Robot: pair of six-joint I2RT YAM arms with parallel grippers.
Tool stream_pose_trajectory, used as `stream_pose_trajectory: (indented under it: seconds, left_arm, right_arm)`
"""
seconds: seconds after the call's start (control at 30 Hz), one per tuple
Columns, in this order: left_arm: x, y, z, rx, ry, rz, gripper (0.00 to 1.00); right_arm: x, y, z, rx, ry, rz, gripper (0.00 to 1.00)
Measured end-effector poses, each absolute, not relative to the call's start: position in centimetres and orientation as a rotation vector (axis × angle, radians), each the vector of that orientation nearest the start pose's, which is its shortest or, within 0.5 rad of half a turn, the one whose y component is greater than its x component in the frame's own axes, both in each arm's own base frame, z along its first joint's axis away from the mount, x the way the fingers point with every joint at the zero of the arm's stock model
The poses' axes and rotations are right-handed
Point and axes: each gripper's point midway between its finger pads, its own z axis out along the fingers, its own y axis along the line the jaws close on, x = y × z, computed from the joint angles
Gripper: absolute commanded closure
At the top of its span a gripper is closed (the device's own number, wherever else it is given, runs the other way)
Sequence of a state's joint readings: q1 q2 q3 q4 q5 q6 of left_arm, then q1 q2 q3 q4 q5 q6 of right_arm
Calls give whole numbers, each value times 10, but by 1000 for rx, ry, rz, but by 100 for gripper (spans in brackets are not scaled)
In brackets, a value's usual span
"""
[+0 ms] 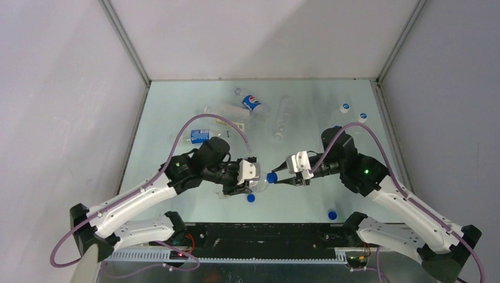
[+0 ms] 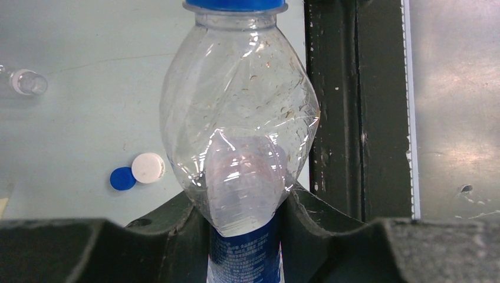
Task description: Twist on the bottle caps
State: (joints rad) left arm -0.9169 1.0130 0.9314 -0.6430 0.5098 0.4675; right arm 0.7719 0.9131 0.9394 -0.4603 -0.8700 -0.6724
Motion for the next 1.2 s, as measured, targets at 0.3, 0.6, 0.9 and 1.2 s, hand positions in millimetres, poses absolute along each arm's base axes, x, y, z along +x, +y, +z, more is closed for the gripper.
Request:
stream_pose_trajectory:
  seconds: [0.3,0.6,0.9,1.2]
  left_arm:
    - [116,-267,195,1651,1605,-826,87]
    - [125,-268,197,1577,1582,-759,87]
    - [166,-274,203,1331,1489,-386,87]
    - [193,-282,217,1045,1476,-116,87]
  right_arm:
    - [117,286,267,-1648,1101,935,83]
    - [124,289,274,-1514,1261,992,100]
    - [162,288,283,-865,1787,1079,100]
    - [201,282,303,-257,1885,1022,72]
